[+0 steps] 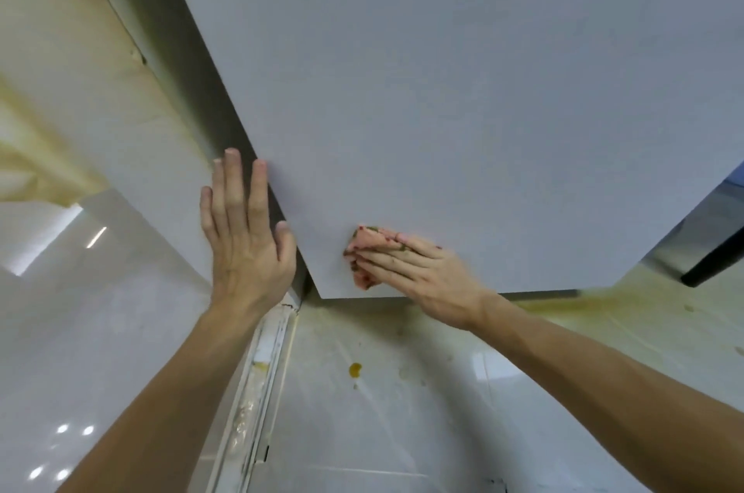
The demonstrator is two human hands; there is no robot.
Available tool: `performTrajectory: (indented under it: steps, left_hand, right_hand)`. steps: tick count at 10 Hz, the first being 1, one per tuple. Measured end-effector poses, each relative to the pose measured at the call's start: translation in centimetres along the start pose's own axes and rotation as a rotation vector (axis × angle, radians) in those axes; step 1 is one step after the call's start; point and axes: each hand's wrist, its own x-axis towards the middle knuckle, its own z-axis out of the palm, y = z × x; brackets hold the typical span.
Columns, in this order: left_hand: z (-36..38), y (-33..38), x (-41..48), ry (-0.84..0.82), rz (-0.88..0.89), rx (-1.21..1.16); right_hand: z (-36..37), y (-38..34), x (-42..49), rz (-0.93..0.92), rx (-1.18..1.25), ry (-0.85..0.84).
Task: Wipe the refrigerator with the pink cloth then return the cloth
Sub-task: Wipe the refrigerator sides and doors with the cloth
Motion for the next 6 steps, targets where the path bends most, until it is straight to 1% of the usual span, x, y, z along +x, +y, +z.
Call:
performTrajectory:
  steps: [1, 2, 3, 4, 5, 6]
  left_hand:
    - [-0.8, -0.8, 0.2, -0.023, 0.006, 0.003]
    - [-0.9, -1.2, 0.3, -0.007, 0.019, 0.010]
    - [-0.6, -1.6, 0.3, 0.015, 0.016, 0.007]
    - [-0.3, -1.9, 0.5, 0.019, 0.010, 0.029]
    - [0.1, -2.2, 0.5, 0.012, -0.046, 0.001]
    - [0.3, -1.9, 0.1, -0.010, -0.037, -0.050]
  right_hand:
    - [-3.4, -0.2, 5.5, 0.125, -0.025, 0.319]
    - [-4.4, -1.6, 9.9, 0.256, -0.054, 0.511]
    - [-2.0, -3.0, 11.0, 0.294, -0.170, 0.539]
    - [2.5, -4.5, 8.0, 0.040, 0.071, 0.298]
    - [6.2, -4.9, 5.3, 0.235, 0.985, 0.218]
    - [5.1, -4.3, 2.8, -0.063, 0.256, 0.028]
